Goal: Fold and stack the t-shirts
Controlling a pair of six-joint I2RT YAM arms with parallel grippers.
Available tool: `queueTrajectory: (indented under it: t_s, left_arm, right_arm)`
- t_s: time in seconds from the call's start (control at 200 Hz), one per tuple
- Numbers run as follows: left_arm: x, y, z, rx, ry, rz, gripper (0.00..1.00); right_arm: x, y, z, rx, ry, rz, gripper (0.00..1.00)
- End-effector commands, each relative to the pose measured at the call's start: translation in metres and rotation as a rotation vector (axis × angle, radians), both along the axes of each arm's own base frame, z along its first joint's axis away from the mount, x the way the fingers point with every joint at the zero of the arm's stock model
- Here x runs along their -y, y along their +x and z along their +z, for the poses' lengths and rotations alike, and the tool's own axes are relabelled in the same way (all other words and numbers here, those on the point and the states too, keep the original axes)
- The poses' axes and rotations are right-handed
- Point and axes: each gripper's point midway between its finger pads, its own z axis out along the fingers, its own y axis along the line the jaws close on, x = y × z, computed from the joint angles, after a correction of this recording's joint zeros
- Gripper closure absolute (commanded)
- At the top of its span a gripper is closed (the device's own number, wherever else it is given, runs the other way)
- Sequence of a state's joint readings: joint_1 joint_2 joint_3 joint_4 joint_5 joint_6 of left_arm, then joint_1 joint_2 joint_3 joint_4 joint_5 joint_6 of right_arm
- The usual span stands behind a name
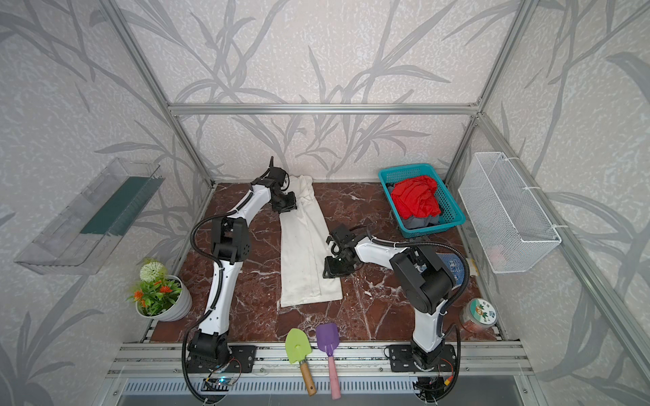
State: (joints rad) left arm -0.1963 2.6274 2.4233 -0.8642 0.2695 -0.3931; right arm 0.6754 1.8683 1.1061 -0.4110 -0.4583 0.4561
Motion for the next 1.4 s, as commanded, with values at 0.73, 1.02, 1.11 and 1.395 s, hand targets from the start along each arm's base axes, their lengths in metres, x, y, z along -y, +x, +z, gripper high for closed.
queueTrajectory:
  t_s: [0.73,1.02,1.11,1.395]
  left_arm:
    - [-0.031,-0.058,0.024,-0.041,0.133,0.047,0.65]
    - [-0.026,-0.167,0.057,-0.026,0.072,0.063,0.64]
    - [-0.028,-0.230,0.045,-0.063,0.038,0.092,0.64]
    - [-0.009,-0.375,0.018,-0.216,-0.087,0.086,0.59]
  right_arm:
    - [0.033,-0.016,0.005,-0.018,-0.160,-0.036,0.62]
    - [0.074,-0.040,0.039,0.075,-0.155,-0.133,0.46]
    - [0.084,-0.053,0.032,0.051,-0.145,-0.145,0.41]
    - [0.078,-0.068,0.012,-0.001,-0.079,-0.121,0.37]
